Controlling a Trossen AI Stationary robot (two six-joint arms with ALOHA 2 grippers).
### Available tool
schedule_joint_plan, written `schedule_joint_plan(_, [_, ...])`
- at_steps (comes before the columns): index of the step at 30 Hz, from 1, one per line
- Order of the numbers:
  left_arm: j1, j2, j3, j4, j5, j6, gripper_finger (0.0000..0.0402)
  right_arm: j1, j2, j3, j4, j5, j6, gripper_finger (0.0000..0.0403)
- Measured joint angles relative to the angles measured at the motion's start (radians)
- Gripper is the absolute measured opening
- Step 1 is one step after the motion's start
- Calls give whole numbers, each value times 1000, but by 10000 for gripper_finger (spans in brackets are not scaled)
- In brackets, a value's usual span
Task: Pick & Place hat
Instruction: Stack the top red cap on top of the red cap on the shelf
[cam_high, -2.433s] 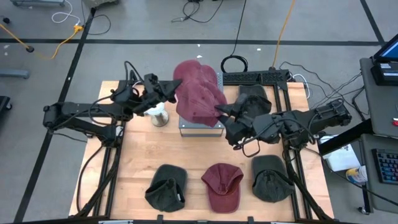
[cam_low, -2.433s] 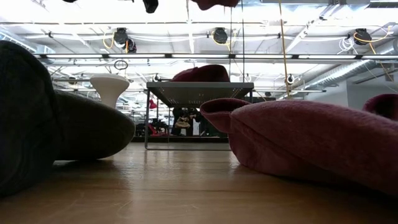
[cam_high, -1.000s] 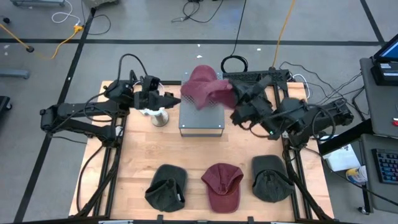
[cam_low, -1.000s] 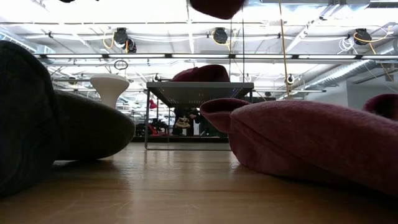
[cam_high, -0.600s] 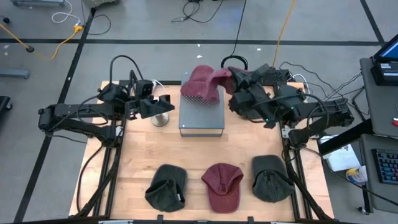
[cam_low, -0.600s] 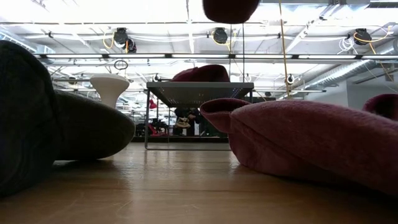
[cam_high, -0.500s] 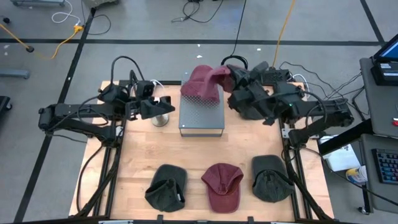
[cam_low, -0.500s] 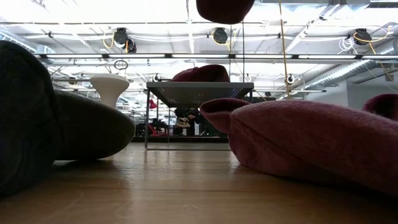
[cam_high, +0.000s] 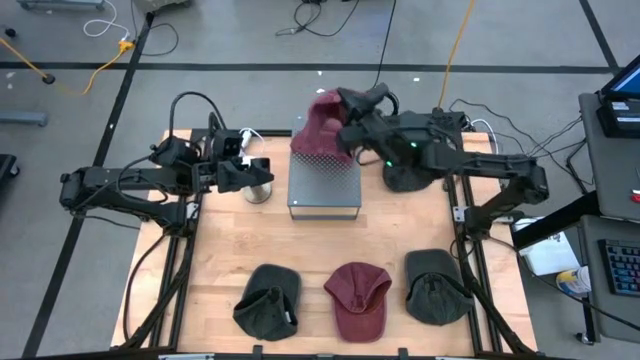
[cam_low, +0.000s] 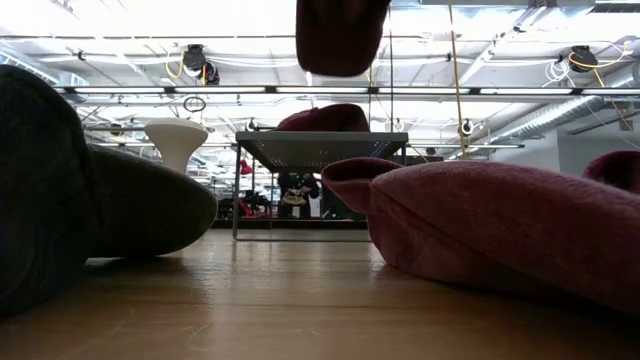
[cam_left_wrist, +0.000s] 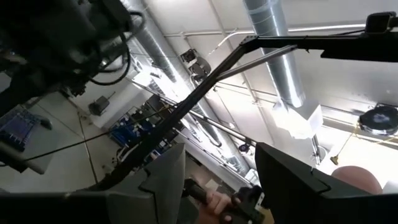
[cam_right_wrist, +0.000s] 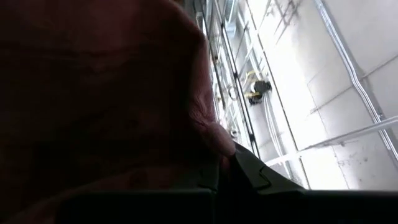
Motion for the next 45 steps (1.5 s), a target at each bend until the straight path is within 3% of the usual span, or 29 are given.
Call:
schedule_joint_plan(8, [0,-2,0,0,21,-8,200,-122,94,0,80,-80,-54,4])
schedule_joint_plan(18, [0,-1,0,-1,58,4,200,-219,198,0,128,-103,20,4])
schedule_joint_plan(29, [0,-1,0,-2,114,-6,200,-199,233,-7,38,-69,185,4])
schedule_joint_plan(45, [0,-1,0,-3,155,-13,200,-217,232,-27,105,2,157,3])
